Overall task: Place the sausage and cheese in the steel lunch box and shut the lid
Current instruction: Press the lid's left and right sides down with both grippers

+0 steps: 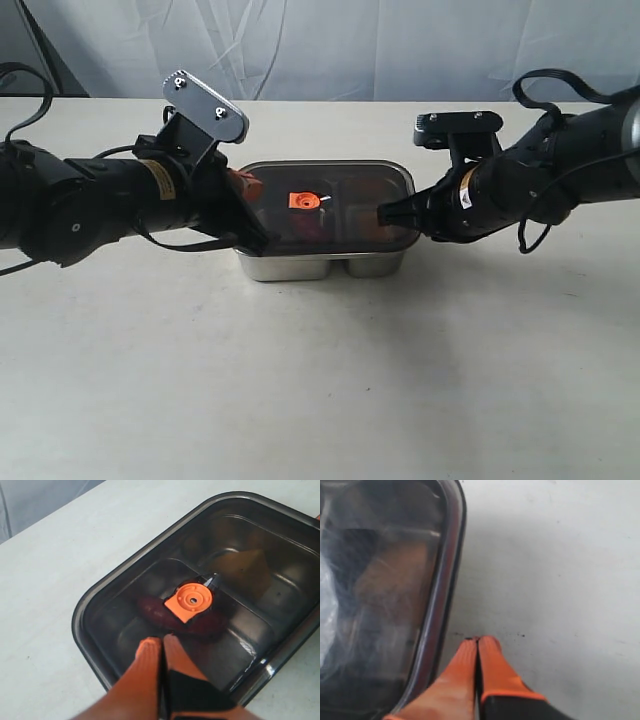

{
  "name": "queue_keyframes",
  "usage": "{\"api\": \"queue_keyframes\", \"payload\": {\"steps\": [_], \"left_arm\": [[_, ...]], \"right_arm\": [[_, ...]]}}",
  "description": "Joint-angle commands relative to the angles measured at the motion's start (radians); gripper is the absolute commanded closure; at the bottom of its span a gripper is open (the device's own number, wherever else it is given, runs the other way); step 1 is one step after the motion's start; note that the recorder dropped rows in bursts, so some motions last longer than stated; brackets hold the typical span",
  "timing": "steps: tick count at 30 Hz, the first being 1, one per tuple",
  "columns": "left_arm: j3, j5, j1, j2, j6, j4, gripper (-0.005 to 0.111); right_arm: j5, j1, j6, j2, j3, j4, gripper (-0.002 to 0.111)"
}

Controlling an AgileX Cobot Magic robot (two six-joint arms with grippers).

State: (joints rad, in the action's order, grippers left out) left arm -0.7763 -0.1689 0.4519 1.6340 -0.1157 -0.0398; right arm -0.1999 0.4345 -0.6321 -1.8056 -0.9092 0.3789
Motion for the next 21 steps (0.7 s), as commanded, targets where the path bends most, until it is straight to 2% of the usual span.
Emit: {"api": "queue_keyframes", "payload": {"steps": [1,11,16,21], "left_arm": [[-0.005,-0.006,-0.002,0.001,0.001,-0.008,0.107],[-0.005,-0.041,-0.006,0.045,-0.035,-0.006,0.107],[-0.024,0.04,-0.032,0.169,-0.044,0.001,0.107],[-0.024,0.041,-0.041,0.239,-0.042,0.003,0.107]], "right_arm": [[-0.036,-0.004,0.008,0.052,-0.004,0.019,0.109],[0.134,0.035,0.013,0.077,-0.011,0.019,0.109],[0.095,0.044,0.042,-0.004,-0.042,0.026,0.109],[0.06,0.044,0.042,-0.065,-0.053,0.039,0.109]]}}
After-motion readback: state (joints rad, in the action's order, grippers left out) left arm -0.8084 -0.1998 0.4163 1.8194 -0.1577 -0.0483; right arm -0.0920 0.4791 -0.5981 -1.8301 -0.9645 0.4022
